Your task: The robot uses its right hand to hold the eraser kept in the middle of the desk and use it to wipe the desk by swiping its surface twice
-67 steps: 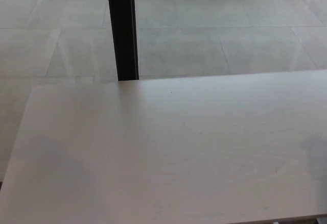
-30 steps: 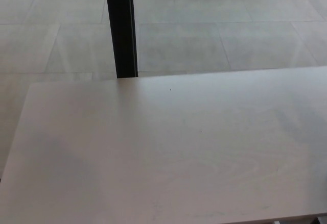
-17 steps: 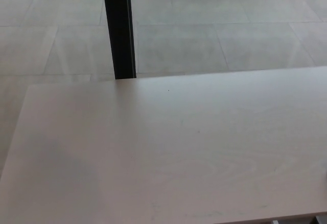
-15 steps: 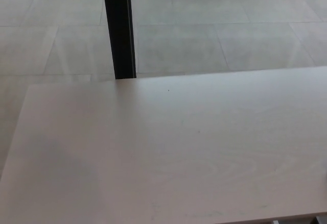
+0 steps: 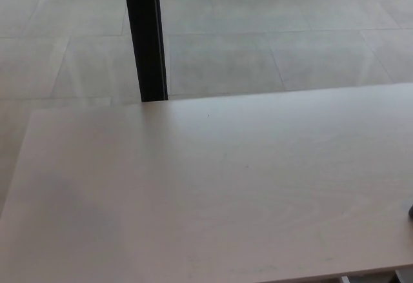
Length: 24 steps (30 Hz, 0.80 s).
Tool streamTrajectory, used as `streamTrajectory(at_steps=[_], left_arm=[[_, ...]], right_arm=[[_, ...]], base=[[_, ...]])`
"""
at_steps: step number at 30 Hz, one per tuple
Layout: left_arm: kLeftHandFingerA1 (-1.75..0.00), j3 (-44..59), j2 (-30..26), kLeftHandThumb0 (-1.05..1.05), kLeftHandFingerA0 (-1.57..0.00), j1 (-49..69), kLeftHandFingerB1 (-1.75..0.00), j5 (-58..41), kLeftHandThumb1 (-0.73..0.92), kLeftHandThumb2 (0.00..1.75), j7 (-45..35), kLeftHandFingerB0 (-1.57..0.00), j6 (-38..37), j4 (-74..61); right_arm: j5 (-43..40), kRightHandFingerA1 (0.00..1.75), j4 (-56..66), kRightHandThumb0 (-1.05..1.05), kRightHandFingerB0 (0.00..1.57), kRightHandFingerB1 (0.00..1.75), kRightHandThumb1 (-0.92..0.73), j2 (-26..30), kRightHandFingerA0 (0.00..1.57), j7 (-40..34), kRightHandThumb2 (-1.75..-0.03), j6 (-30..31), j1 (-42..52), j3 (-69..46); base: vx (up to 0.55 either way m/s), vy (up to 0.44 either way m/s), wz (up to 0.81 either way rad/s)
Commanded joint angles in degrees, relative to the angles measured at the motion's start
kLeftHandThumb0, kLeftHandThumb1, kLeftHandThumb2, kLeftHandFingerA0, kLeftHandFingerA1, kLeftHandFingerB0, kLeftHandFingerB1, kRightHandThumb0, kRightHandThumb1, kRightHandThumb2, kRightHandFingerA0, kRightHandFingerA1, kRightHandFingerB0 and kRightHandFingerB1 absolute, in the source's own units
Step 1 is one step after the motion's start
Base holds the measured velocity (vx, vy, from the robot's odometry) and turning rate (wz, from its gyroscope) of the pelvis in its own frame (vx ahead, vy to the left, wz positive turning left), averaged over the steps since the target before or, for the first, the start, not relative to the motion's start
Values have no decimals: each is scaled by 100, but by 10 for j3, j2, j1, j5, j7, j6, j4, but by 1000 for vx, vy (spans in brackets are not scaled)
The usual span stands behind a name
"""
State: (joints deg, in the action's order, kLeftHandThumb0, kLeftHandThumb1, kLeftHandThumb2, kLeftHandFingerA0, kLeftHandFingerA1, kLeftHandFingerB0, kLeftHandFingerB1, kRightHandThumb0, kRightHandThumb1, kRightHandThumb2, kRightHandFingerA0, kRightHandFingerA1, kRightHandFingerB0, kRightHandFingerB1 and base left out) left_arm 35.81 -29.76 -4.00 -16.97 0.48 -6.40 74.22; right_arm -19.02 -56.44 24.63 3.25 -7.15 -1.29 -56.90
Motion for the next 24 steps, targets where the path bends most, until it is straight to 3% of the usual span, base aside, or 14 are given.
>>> streamTrajectory(at_steps=[1,7,10,14,15,16,17,21,24], left_arm=[[-62,-6,-9,-62,-81,6,-55,1,89,66,0,-64,-9,0],[-66,-14,-11,-62,-82,13,-55,5,89,66,7,-64,-4,8],[-62,-19,-12,-62,-83,12,-54,7,90,67,13,-64,0,9],[-61,-21,-15,-65,-83,7,-53,6,87,66,8,-64,12,10],[-61,-20,-15,-65,-82,7,-53,3,86,65,6,-63,13,10],[-62,-19,-15,-65,-80,7,-54,2,86,65,1,-61,13,9],[-63,-14,-14,-59,-78,8,-52,-3,81,64,-6,-57,13,10],[-65,-6,-13,-48,-74,7,-55,-12,64,59,-10,-56,18,5],[-65,-5,-13,-48,-74,6,-55,-11,64,59,-11,-56,18,5]], right_arm=[[-47,48,-63,-57,34,36,-75,-13,56,-22,-62,-46,3,-9],[-63,47,-78,-54,32,35,-73,-24,49,16,-62,-52,7,9],[-46,48,-82,-52,38,35,-75,-23,59,20,-62,-72,11,40],[-25,47,-87,-47,46,37,-69,-19,60,11,-61,-87,14,87],[-26,58,-90,-51,40,50,-55,-18,55,12,-84,-92,14,97],[-29,59,-90,-49,39,50,-54,-19,57,15,-83,-94,14,99],[-24,48,-91,-43,47,38,-64,-19,68,12,-59,-97,14,113],[-32,50,-88,-36,50,39,-60,-20,73,11,-57,-104,18,127],[-36,50,-91,-36,50,39,-60,-19,73,12,-57,-106,17,130]], base=[[0,0,0],[0,0,0],[0,0,0],[0,0,0],[0,0,0],[0,0,0],[0,0,0],[0,0,0],[0,0,0]])
